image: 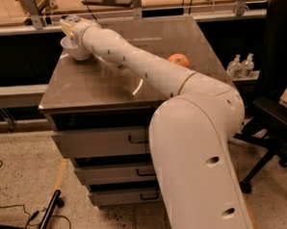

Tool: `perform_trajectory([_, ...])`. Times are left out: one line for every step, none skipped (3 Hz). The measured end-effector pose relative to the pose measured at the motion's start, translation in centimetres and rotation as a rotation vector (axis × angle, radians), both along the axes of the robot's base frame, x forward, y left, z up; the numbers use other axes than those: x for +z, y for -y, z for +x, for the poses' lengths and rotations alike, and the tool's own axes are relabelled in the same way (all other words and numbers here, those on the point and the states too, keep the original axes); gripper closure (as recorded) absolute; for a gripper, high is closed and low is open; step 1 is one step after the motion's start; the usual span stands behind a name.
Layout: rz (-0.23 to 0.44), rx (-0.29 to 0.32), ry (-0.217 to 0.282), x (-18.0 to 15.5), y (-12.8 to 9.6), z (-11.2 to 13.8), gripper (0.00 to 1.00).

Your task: Place redbull can into white bowl

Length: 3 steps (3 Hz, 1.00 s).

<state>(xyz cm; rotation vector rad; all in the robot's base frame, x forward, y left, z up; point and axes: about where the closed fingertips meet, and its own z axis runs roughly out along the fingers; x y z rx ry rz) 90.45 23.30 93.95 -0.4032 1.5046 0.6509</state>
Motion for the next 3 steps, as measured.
perform_trajectory([0.0, 0.0, 0.0, 0.26, 0.01, 0.0, 0.6])
perform_trajectory([0.0, 0.0, 0.0, 0.29, 0.0, 0.0, 0.38])
perform_trajectory([0.0, 0.0, 0.0, 0.29, -0.01, 0.0, 0.15])
